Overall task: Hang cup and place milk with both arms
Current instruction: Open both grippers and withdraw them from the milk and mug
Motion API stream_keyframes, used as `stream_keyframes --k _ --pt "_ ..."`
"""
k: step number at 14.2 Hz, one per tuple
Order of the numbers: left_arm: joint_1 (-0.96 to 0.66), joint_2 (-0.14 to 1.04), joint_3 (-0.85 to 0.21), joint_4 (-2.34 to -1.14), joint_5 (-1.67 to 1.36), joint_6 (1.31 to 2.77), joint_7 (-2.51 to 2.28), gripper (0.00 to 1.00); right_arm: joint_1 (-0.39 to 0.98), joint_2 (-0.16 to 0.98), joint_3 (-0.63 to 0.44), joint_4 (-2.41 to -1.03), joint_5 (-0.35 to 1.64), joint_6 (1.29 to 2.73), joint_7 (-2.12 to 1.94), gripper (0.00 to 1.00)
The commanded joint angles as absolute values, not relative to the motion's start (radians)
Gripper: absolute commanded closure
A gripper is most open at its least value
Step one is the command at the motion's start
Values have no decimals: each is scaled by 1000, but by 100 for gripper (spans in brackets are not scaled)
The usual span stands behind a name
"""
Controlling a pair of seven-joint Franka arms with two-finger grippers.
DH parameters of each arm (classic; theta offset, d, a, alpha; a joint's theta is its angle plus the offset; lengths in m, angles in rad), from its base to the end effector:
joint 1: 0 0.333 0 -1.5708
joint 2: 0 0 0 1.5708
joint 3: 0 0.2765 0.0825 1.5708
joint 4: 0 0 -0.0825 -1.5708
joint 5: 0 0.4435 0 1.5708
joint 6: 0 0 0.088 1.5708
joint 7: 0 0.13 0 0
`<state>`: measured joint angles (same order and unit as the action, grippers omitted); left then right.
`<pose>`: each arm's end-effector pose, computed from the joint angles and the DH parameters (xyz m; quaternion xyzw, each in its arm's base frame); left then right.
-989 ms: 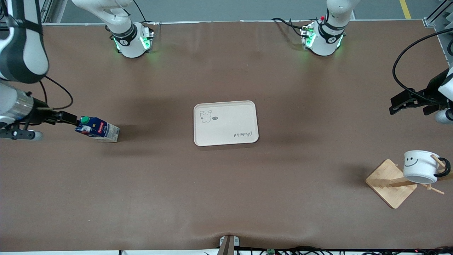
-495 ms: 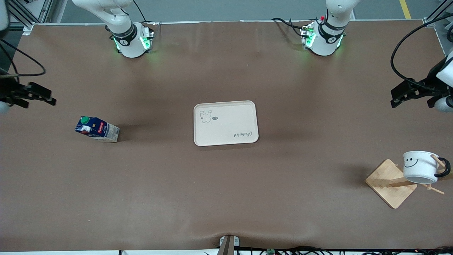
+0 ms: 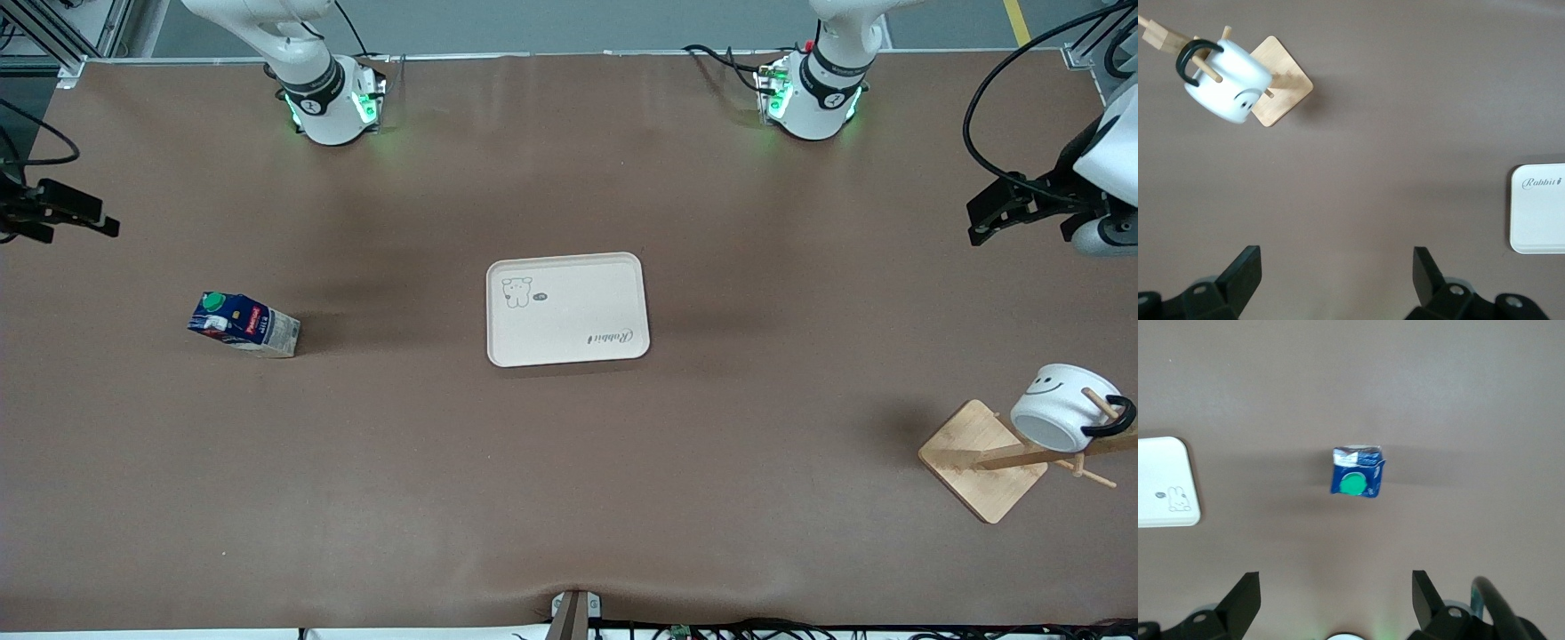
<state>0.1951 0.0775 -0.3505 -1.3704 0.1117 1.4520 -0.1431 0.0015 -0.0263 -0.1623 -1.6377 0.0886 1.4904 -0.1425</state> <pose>0.6170 -0.0728 0.6122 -0.9991 -0.0013 -0.0105 0.0410 0.5876 -0.0839 0.5367 -0.9971 0.0081 0.0529 0.0550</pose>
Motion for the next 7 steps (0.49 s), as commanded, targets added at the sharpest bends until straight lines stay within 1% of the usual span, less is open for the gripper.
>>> stream_keyframes --k 1,3,4,6,7 --pt "101 14 -230 -1440 49 1454 -140 0 32 -90 -138 -1598 -9 1456 -80 0" --pt "60 -17 -164 -1476 12 1462 -132 0 29 -106 -138 -1603 -17 1450 -89 0" --pt "51 -41 -154 -1498 12 1469 -126 0 26 -115 -140 -1603 -17 1434 -89 0" --pt "52 -101 -155 -1590 11 1528 -124 0 23 -112 -141 -1603 -15 1433 -86 0" --pt "54 -113 -155 -1609 11 1538 -124 0 18 -101 -143 -1603 -8 1439 -86 0"
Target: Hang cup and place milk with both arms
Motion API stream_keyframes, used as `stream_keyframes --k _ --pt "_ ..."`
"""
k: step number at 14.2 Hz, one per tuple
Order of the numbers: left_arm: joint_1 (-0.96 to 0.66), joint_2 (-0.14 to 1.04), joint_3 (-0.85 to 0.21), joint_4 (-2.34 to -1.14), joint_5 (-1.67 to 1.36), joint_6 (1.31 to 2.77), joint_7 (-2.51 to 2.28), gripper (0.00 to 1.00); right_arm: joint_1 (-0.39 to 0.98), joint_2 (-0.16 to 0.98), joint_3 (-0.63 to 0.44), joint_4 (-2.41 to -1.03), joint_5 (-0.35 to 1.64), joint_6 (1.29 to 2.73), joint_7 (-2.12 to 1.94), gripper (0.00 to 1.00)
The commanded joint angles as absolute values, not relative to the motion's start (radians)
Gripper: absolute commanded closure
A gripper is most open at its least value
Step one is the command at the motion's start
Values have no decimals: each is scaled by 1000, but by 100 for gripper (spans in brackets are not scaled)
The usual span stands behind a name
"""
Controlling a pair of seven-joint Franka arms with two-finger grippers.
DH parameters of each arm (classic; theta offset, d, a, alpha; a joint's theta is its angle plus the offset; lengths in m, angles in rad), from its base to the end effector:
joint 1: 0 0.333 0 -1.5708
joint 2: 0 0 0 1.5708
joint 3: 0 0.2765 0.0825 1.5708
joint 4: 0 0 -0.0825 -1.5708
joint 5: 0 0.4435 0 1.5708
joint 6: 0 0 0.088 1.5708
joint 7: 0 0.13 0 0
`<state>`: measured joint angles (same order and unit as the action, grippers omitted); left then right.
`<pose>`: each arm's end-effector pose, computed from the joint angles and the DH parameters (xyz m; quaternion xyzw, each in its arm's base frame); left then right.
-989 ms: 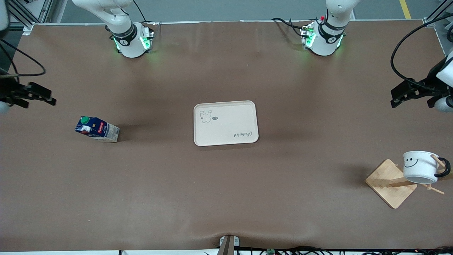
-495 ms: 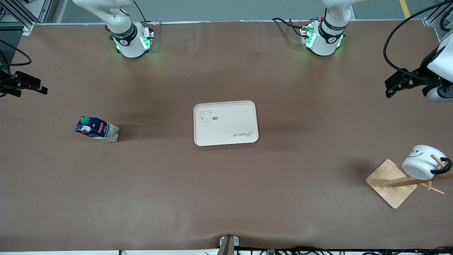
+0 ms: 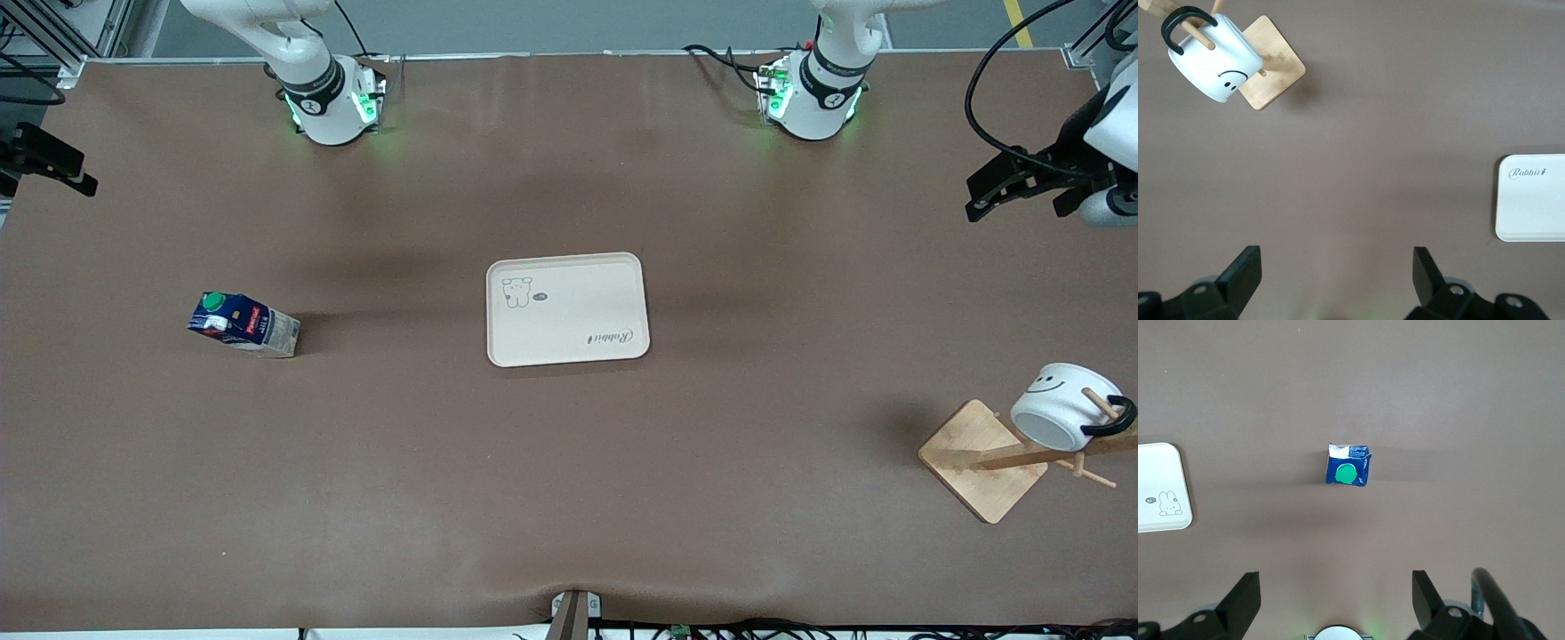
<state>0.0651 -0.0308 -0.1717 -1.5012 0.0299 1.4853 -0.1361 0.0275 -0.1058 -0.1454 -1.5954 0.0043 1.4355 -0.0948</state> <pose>0.5939 -0.0608 0.6096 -0.9997 -0.0162 -0.0093 0.0165 0.5650 -0.0700 0.5996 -0.9995 0.0107 0.0264 0.0127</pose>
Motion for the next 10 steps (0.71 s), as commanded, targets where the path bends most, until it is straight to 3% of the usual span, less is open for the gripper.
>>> stream_keyframes --k 1,3,10 --pt "55 -112 -155 -1606 12 1539 -124 0 14 -89 -143 -1588 1 1439 -84 0" --pt "58 -109 -153 -1606 11 1529 -123 0 28 -78 -141 -1507 -2 1430 -75 0" --pt "57 -95 -149 -1586 12 1493 -129 0 18 -37 -138 -1496 -14 1434 -83 0"
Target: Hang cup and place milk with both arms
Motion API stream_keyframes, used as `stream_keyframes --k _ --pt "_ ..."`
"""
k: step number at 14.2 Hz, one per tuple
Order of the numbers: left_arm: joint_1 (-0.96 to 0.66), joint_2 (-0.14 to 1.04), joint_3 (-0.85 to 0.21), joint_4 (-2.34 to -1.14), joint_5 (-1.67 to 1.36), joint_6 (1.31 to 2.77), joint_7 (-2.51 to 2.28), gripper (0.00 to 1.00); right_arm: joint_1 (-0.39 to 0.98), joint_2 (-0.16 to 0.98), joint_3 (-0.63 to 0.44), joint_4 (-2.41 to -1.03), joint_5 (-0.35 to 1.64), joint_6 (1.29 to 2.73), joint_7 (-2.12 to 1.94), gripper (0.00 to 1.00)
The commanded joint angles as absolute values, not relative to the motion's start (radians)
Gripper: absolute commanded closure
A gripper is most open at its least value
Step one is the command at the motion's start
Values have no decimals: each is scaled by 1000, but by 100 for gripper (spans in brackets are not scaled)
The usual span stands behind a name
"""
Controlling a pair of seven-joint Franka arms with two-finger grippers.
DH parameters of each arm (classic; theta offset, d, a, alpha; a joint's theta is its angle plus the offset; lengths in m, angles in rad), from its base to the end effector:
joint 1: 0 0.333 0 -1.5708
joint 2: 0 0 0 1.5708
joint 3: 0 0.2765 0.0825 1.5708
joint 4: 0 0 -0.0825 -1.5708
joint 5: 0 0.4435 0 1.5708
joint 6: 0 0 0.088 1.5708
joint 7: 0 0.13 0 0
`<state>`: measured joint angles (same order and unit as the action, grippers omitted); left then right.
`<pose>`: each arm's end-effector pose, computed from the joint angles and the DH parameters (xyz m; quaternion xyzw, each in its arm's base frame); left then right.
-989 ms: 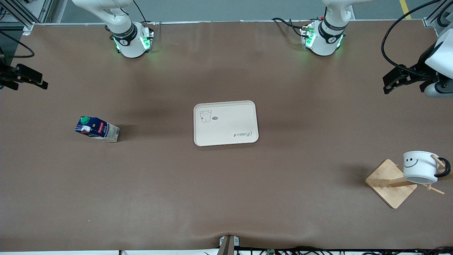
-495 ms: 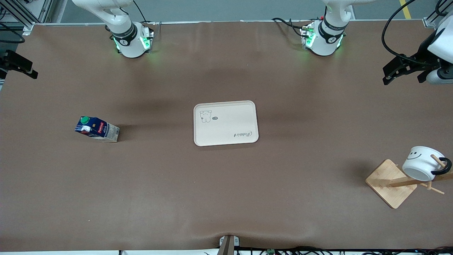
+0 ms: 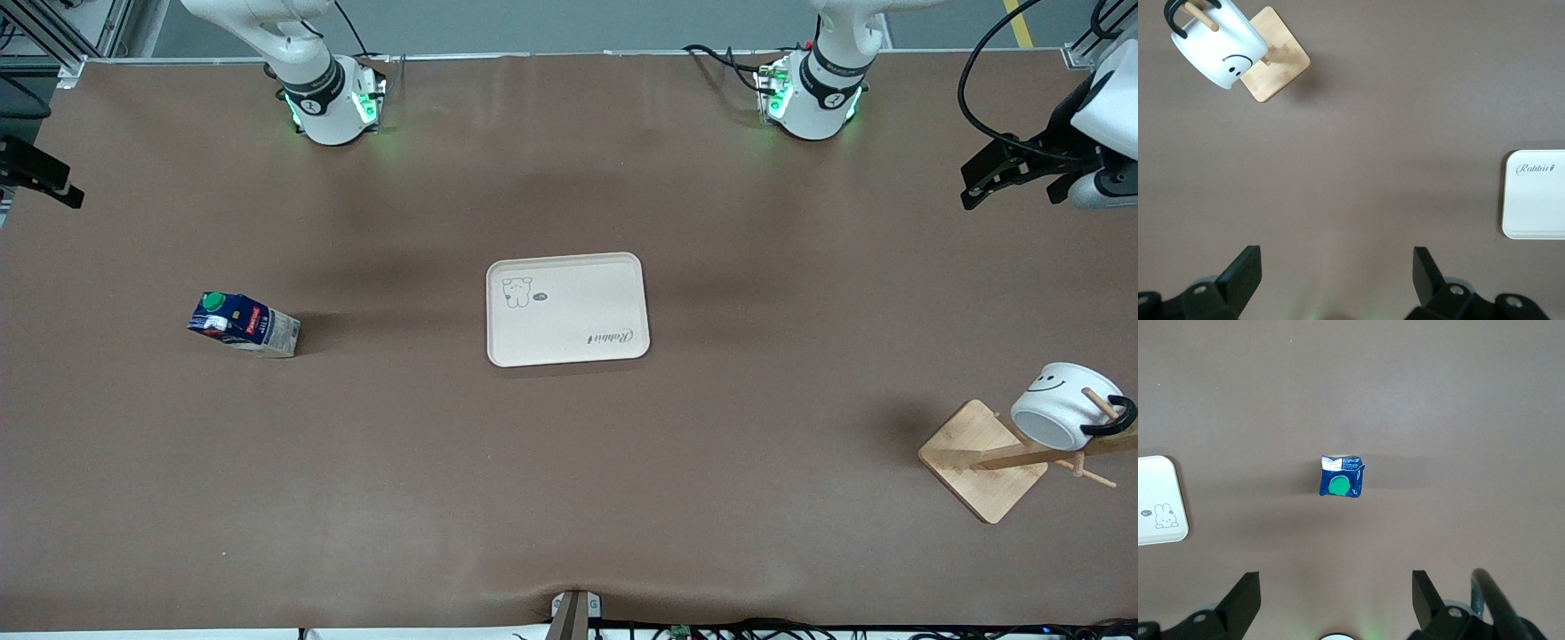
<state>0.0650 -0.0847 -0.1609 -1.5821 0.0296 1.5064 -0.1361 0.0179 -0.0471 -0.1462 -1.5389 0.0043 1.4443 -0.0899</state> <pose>0.5819 -0.0553 0.6005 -0.9995 -0.0214 -0.0064 0.0209 0.5819 -0.0762 0.5960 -0.9995 0.0188 0.0232 0.0081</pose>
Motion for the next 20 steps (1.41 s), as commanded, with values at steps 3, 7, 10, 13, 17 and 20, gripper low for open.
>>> stream_keyframes --k 3,7,10,13,17,20 --pt "60 -95 -149 -1589 9 1485 -130 0 14 -35 -138 -1476 3 1472 -89 0" --pt "63 -91 -147 -1583 9 1479 -121 0 15 -37 -138 -1479 -8 1471 -87 0" --pt "60 -89 -149 -1583 12 1479 -123 0 21 -37 -140 -1485 -11 1474 -81 0" --pt "61 -84 -149 -1548 12 1479 -121 0 20 -35 -140 -1479 -6 1496 -86 0" --pt "63 -72 -147 -1542 17 1479 -118 0 26 -35 -138 -1482 -3 1486 -87 0" --pt "61 -69 -149 -1543 21 1479 -120 0 38 -29 -137 -1480 -8 1491 -89 0"
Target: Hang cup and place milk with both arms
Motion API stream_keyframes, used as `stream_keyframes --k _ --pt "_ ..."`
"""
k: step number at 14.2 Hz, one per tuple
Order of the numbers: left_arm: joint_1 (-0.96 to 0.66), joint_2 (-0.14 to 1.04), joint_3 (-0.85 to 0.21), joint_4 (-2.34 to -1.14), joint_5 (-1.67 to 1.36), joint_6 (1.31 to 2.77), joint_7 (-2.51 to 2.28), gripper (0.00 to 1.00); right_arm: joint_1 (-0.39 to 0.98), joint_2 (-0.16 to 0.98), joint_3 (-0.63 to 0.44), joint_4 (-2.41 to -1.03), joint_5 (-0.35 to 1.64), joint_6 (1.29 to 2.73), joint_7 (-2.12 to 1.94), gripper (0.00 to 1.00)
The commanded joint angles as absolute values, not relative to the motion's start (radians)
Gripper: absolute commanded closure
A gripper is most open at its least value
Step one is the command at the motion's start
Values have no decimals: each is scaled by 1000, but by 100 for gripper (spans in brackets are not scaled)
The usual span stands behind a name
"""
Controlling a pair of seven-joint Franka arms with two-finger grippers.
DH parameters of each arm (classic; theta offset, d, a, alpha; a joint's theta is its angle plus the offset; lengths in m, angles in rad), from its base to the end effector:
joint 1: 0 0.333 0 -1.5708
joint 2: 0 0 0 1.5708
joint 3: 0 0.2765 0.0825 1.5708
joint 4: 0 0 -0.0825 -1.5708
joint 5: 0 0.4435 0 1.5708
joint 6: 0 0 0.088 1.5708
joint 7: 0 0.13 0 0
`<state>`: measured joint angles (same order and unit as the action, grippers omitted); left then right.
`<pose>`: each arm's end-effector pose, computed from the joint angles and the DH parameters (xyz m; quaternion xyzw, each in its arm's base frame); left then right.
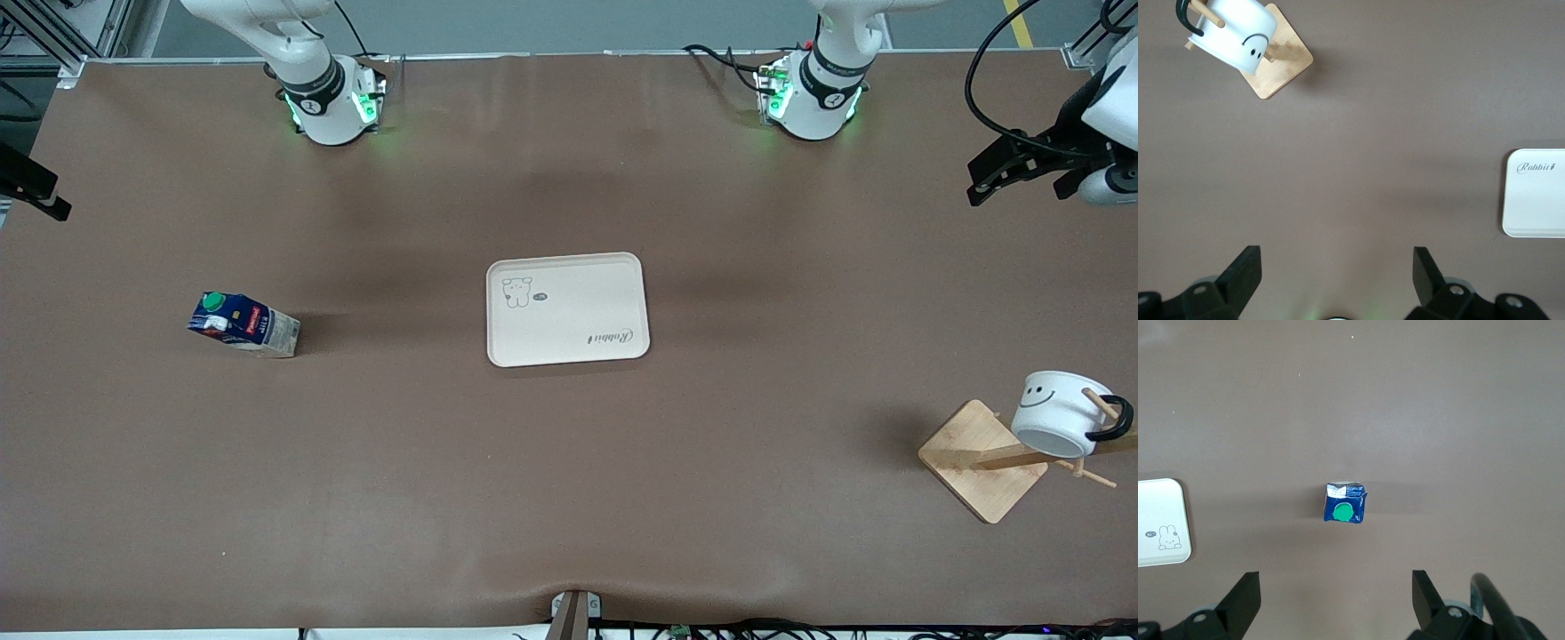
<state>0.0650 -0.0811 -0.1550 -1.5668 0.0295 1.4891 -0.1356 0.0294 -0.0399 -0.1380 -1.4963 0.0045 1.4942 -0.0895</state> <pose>0.5811 -0.0515 0.6050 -0.9995 -0.0243 -0.0036 0.0207 0.5919 -0.0654 0.6183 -0.9998 0.0093 -0.0191 0.0031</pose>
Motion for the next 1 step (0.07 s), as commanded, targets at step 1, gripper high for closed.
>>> stream_keyframes --k 1 --pt "61 -69 -147 -1543 21 1479 -120 0 35 -25 -138 -1480 -9 1493 -87 0"
